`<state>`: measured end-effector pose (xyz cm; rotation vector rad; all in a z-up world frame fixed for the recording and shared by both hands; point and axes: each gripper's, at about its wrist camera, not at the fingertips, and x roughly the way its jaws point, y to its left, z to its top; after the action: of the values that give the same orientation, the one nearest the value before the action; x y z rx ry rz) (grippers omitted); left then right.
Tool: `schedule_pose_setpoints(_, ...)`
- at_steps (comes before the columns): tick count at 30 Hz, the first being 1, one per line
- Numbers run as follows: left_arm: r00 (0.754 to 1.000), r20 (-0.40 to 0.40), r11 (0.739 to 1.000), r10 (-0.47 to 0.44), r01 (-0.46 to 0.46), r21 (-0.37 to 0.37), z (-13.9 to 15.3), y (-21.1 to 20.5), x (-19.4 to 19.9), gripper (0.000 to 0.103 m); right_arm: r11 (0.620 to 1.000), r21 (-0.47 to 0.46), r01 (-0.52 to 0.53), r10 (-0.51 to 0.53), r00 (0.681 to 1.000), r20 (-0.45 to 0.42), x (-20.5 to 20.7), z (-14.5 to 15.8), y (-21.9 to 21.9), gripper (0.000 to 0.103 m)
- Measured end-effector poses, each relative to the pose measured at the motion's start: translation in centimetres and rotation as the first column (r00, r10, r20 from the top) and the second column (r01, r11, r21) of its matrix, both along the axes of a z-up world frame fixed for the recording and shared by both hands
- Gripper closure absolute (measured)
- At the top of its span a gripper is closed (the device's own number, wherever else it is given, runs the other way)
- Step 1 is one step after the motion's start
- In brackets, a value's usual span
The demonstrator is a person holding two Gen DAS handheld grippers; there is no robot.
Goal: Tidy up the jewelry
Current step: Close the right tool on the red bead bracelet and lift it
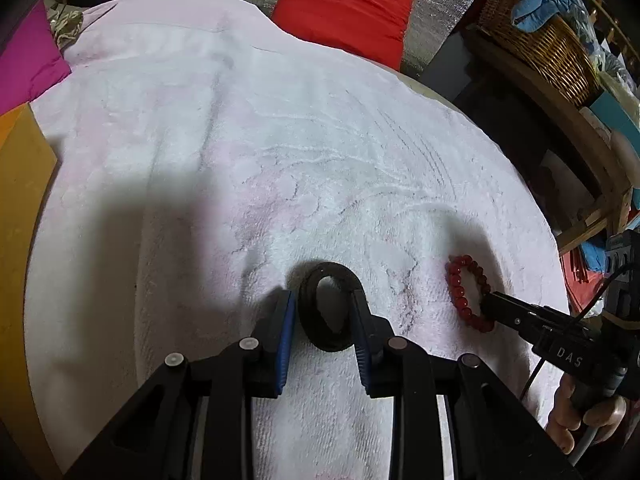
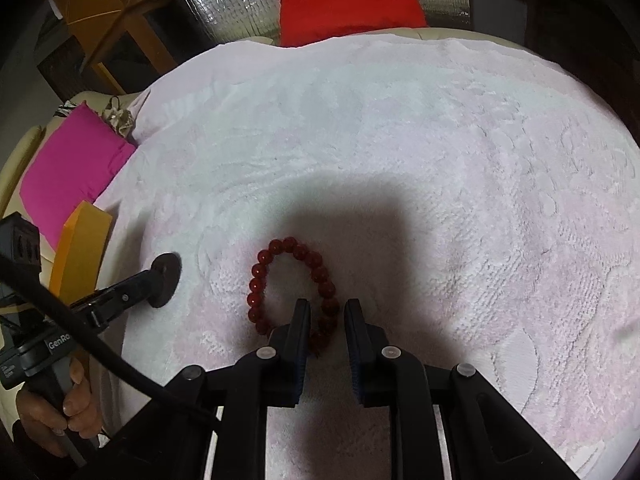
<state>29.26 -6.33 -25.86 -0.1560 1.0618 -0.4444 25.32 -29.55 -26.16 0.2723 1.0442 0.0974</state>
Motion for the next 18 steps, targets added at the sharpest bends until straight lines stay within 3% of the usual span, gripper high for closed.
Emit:
schedule_pose_setpoints(8,0.999,0.024,0.999,-0.030,0.029,0.041,0.0,-1.4,-0.3,0.092,0.992,-0.120,-0.035,0.041,0.998,0.045,-0.2,0.0,1.3,0.092)
schedule_pose_setpoints(18,0.990,0.133,0.989,-0.047,0.027,0.145,1.5,-2.7,-1.3,0.094,0.994,-0.105,-0.022,0.030,0.997,0.076,-0.4,1.0,0.8,0.092)
